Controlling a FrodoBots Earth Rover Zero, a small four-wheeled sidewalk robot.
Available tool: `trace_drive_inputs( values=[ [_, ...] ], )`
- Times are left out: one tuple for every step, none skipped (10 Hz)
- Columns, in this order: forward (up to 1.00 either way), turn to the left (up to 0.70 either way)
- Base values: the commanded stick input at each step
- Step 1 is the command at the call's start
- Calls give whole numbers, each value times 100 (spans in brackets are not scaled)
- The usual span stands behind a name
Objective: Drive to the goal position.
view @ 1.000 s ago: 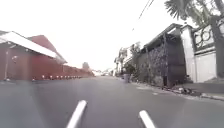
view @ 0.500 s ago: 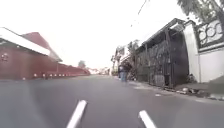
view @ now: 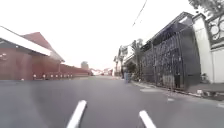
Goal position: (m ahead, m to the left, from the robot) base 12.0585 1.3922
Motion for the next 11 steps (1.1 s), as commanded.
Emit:
trace_drive_inputs(
  values=[
    [100, 0],
    [100, 0],
    [100, 0],
    [100, 0],
    [100, 0],
    [100, 0],
    [100, 0],
    [100, 0],
    [100, 0],
    [100, 0],
    [100, 0]
  ],
)
